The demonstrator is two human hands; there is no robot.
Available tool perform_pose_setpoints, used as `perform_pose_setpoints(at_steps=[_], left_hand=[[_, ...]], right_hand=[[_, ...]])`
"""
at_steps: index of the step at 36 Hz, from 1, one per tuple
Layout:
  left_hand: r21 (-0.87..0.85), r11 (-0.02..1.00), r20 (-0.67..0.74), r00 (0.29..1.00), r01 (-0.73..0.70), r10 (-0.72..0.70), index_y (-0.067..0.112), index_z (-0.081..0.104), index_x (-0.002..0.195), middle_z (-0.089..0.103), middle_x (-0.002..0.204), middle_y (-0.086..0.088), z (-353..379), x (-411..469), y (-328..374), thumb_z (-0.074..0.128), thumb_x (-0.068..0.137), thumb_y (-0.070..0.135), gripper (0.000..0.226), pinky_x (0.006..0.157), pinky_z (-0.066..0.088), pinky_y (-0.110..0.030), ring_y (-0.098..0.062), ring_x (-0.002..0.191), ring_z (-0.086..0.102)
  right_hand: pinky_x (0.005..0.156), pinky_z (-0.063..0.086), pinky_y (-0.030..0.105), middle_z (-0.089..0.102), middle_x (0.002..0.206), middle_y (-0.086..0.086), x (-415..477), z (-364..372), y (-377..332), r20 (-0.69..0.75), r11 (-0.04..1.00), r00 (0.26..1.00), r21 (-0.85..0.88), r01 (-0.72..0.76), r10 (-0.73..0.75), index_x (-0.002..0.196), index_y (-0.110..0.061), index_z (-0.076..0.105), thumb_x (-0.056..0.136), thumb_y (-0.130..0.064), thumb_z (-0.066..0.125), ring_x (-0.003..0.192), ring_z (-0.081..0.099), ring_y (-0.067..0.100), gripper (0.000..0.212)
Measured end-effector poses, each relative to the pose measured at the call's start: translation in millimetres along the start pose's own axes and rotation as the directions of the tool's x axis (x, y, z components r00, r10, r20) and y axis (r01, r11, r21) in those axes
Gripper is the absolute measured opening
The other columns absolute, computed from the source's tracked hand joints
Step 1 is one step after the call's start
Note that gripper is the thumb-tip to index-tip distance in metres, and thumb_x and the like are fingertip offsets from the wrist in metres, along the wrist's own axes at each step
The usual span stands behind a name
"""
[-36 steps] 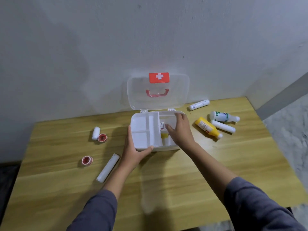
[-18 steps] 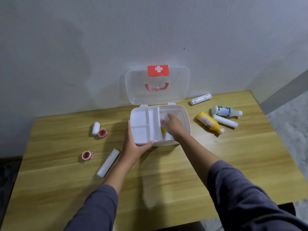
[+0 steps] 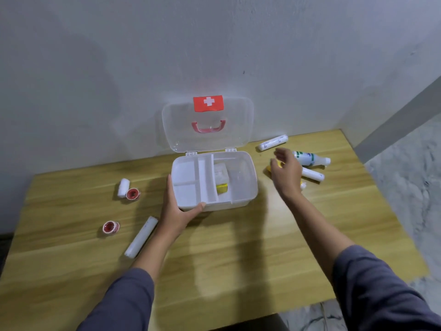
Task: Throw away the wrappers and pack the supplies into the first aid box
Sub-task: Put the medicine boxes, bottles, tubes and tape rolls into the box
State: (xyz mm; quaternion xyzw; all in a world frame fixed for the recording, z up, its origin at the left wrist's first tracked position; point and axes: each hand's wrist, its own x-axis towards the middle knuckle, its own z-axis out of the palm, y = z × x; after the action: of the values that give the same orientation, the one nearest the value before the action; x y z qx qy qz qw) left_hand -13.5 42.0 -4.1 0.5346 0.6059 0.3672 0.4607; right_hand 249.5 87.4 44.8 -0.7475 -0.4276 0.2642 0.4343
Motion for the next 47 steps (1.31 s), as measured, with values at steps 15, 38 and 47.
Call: perform_pose_setpoints(at_steps=[15, 38, 47], left_hand=[[0.026, 1.000, -0.013, 1.000, 0.005, -0.004, 0.023, 0.007, 0.152, 0.022, 0.157, 0.001, 1, 0, -3, 0.078, 0.056, 0.047, 0.122, 0.118, 0.026, -0.040, -0.012, 0.143, 0.024], [0.035, 0.999, -0.028, 1.000, 0.011, -0.010, 0.032, 0.009, 0.148, 0.027, 0.154, -0.003, 1, 5, -11, 0.081, 0.054, 0.053, 0.121, 0.113, 0.032, -0.051, -0.020, 0.141, 0.029], [0.028, 1.000, -0.042, 0.999, 0.005, -0.004, 0.027, 0.011, 0.149, 0.032, 0.151, -0.005, 2, 4, -8, 0.081, 0.054, 0.047, 0.119, 0.111, 0.034, -0.052, -0.021, 0.139, 0.033]], right_hand=[[0.092, 0.040, 0.044, 0.048, 0.129, 0.021, -12, -6, 79, 0.223, 0.883, 0.974, -0.465, 0.068, 0.043, 0.135, -0.009, 0.038, 0.089, -0.017, 0.054, 0.116, 0.042, 0.040, 0.049], [0.066, 0.045, 0.032, 0.066, 0.096, 0.011, -32, 9, -46, 0.734, 0.663, 0.647, -0.381, 0.645, -0.208, 0.107, -0.014, 0.061, 0.070, -0.033, 0.073, 0.088, 0.059, 0.029, 0.043], [0.062, 0.038, 0.031, 0.063, 0.099, 0.017, -33, 35, -56, 0.774, 0.616, 0.611, -0.401, 0.678, -0.167, 0.100, -0.005, 0.059, 0.079, -0.017, 0.063, 0.088, 0.058, 0.033, 0.024]])
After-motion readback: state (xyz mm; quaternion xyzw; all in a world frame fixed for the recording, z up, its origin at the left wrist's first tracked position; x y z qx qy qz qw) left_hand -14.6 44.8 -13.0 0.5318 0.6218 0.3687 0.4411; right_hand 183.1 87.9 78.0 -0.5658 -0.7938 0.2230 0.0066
